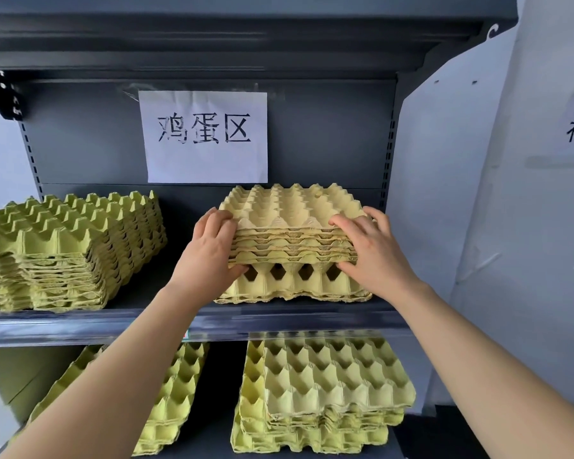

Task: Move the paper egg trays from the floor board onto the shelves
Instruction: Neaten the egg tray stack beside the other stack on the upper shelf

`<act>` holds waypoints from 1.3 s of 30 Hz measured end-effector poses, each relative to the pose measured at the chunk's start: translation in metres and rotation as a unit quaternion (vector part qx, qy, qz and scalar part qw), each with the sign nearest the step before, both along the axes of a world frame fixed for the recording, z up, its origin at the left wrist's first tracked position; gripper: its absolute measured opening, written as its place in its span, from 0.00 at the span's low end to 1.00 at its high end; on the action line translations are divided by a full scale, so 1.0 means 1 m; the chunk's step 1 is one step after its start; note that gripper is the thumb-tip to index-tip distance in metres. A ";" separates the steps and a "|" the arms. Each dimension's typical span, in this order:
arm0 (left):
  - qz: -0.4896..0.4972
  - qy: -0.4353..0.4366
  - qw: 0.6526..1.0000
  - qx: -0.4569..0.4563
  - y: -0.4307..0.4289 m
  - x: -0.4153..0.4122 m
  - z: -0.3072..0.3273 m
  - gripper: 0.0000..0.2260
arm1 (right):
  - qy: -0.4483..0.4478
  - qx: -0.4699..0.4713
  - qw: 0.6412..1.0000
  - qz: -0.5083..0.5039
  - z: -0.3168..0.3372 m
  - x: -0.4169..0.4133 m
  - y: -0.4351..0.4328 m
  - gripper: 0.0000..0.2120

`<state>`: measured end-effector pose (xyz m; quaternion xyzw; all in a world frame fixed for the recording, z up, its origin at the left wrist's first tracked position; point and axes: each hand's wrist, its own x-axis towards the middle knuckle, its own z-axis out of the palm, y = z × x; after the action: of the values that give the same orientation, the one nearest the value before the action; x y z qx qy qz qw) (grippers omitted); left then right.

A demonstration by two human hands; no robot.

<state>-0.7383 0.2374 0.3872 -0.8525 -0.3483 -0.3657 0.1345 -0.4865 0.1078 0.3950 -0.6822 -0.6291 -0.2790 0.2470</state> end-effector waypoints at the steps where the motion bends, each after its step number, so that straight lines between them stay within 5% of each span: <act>1: 0.023 0.005 1.000 0.010 -0.002 0.002 0.000 0.40 | 0.014 0.000 1.000 0.013 0.002 0.000 -0.001 0.37; 5: 0.038 0.038 0.996 0.066 -0.019 0.030 0.006 0.52 | 0.124 -0.001 0.989 0.079 0.014 0.010 -0.009 0.52; 10: 0.021 0.078 0.994 0.080 -0.038 0.077 0.012 0.46 | 0.136 -0.089 0.984 0.076 0.012 0.044 -0.018 0.48; 16: 0.009 0.065 0.993 0.100 -0.037 0.097 0.014 0.40 | 0.101 -0.074 0.986 0.115 0.020 0.051 -0.012 0.34; 19: -0.017 0.038 0.992 0.116 -0.035 0.082 0.020 0.40 | 0.100 -0.044 0.981 0.159 0.024 0.043 -0.021 0.35; 22: -0.060 -0.001 0.997 0.057 -0.037 0.054 0.037 0.40 | 0.127 -0.039 0.969 0.210 0.036 0.037 -0.033 0.47; 26: -0.109 -0.041 0.993 0.032 -0.033 0.020 0.051 0.38 | 0.058 -0.070 0.986 0.137 0.046 0.050 -0.032 0.59; 39: -0.154 -0.021 0.979 0.134 -0.032 -0.028 0.050 0.34 | -0.081 -0.021 0.987 0.138 0.074 0.020 0.016 0.55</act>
<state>-0.7665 0.2054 0.4372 -0.8625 -0.1628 -0.4431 0.1825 -0.4661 0.1237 0.4687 -0.5687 -0.7410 -0.2836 0.2170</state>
